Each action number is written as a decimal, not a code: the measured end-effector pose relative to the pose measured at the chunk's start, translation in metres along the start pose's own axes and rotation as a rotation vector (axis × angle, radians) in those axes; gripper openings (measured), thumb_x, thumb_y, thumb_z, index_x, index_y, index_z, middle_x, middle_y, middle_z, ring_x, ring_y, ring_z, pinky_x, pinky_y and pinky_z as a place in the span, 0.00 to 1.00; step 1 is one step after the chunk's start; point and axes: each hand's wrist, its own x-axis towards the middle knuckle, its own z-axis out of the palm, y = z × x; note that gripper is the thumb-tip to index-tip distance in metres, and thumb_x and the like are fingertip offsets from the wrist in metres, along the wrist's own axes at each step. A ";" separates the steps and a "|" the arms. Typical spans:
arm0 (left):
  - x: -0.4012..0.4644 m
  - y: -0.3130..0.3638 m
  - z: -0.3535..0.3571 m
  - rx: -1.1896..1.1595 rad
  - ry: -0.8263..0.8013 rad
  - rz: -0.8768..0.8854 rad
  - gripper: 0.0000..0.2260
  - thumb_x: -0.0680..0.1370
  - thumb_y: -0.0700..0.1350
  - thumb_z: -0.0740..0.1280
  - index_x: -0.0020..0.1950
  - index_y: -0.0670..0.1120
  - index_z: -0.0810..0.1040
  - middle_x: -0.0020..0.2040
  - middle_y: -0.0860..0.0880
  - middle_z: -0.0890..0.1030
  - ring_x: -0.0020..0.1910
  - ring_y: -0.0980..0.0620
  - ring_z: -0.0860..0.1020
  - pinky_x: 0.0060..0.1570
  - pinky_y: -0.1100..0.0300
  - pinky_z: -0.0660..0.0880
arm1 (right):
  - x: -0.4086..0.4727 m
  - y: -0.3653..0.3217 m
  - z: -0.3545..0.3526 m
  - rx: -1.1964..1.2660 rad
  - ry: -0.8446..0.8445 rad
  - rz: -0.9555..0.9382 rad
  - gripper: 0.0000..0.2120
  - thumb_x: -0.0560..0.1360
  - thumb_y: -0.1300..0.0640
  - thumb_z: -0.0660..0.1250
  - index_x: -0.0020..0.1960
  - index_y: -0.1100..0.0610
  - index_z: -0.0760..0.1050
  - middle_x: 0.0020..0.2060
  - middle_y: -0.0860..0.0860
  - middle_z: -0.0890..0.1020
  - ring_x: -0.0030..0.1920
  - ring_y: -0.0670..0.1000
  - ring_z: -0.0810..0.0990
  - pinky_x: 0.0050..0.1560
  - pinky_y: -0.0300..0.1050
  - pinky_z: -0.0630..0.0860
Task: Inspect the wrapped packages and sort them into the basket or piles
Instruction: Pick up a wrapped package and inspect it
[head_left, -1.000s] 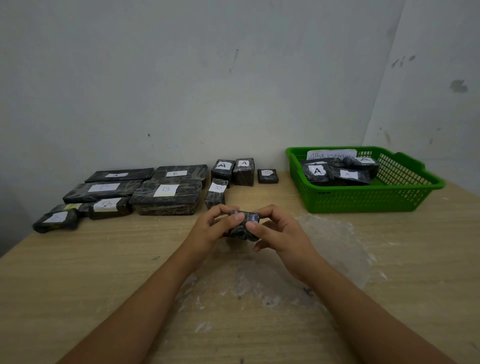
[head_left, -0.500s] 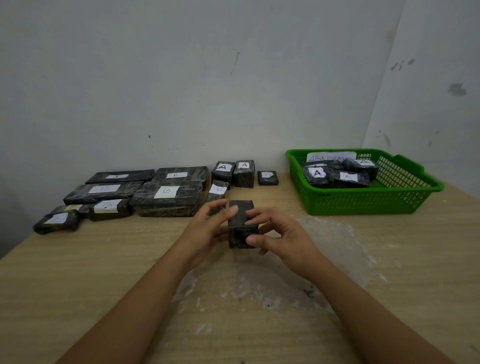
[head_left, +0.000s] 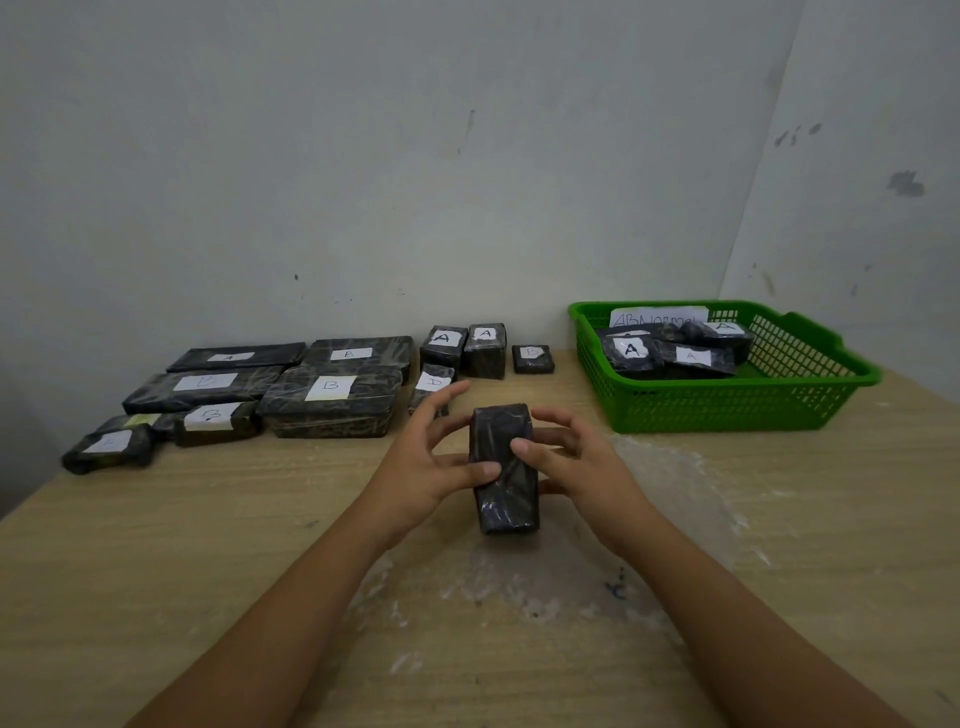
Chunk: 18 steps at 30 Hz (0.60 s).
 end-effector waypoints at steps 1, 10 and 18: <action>-0.001 0.002 0.001 0.004 -0.009 0.017 0.41 0.70 0.29 0.77 0.75 0.58 0.68 0.67 0.49 0.78 0.56 0.47 0.86 0.49 0.57 0.83 | 0.000 0.000 -0.002 0.010 -0.003 0.020 0.32 0.67 0.49 0.77 0.69 0.54 0.73 0.57 0.55 0.85 0.55 0.54 0.86 0.48 0.51 0.83; -0.004 0.006 0.007 0.023 -0.003 -0.001 0.33 0.68 0.44 0.79 0.71 0.56 0.73 0.59 0.47 0.85 0.56 0.47 0.85 0.57 0.47 0.82 | 0.000 -0.005 -0.011 -0.012 0.038 -0.093 0.14 0.72 0.66 0.76 0.56 0.56 0.80 0.45 0.56 0.85 0.44 0.51 0.85 0.43 0.45 0.82; -0.007 0.013 0.010 -0.004 -0.040 -0.243 0.24 0.72 0.67 0.67 0.62 0.57 0.83 0.63 0.51 0.83 0.63 0.47 0.81 0.60 0.44 0.81 | -0.001 -0.004 -0.005 -0.187 0.078 -0.283 0.19 0.67 0.68 0.79 0.51 0.51 0.80 0.47 0.47 0.86 0.51 0.47 0.83 0.53 0.39 0.79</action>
